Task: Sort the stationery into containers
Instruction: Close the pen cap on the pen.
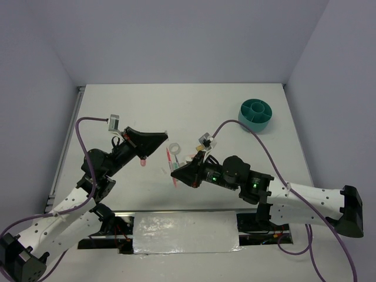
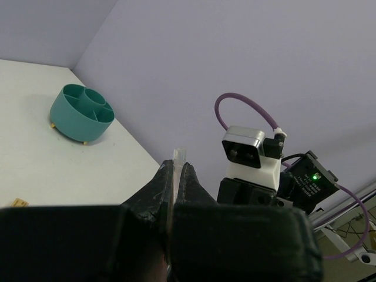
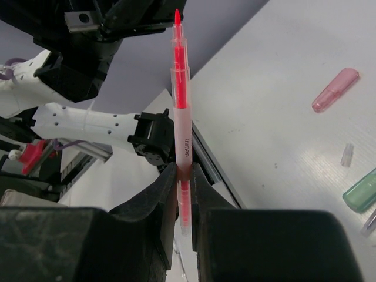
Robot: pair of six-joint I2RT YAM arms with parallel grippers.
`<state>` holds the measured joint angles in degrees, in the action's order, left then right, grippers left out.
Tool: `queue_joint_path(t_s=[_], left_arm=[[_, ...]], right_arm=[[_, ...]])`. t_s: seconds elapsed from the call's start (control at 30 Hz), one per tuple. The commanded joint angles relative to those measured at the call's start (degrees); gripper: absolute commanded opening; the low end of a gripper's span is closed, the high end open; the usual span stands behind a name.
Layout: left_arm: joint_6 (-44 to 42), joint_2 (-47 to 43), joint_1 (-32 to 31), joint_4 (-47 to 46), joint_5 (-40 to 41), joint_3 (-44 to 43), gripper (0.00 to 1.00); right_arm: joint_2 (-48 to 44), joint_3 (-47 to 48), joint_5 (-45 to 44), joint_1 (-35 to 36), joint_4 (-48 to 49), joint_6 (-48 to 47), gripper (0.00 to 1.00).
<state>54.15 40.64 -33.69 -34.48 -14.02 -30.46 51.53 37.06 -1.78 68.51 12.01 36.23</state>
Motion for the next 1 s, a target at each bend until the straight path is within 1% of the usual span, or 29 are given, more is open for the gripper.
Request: queue_joint_path(t_s=[0.0, 0.3, 0.43, 0.5, 0.97], left_arm=[[-1.15, -0.65, -0.32, -2.70, -0.83, -0.48, 0.00], [-1.50, -0.30, -0.32, -2.08, 0.22, -0.57, 0.00], [-1.77, -0.65, -0.32, -2.26, 0.13, -0.57, 0.00], [-1.94, -0.92, -0.32, -1.73, 1.09, -0.65, 0.00], [-1.24, 0.23, -0.32, -3.40, -0.39, -0.39, 0.00]], right_arm=[[1.03, 3.54, -1.03, 0.48, 1.17, -2.48, 0.00], [3.14, 6.36, -3.84, 0.40, -2.60, -4.15, 0.00], [2.53, 5.57, -5.33, 0.22, -2.43, -4.67, 0.00], [2.61, 5.83, -5.42, -0.48, -3.22, -4.59, 0.00], [1.03, 5.30, -5.51, -1.27, -3.05, -5.11, 0.00]])
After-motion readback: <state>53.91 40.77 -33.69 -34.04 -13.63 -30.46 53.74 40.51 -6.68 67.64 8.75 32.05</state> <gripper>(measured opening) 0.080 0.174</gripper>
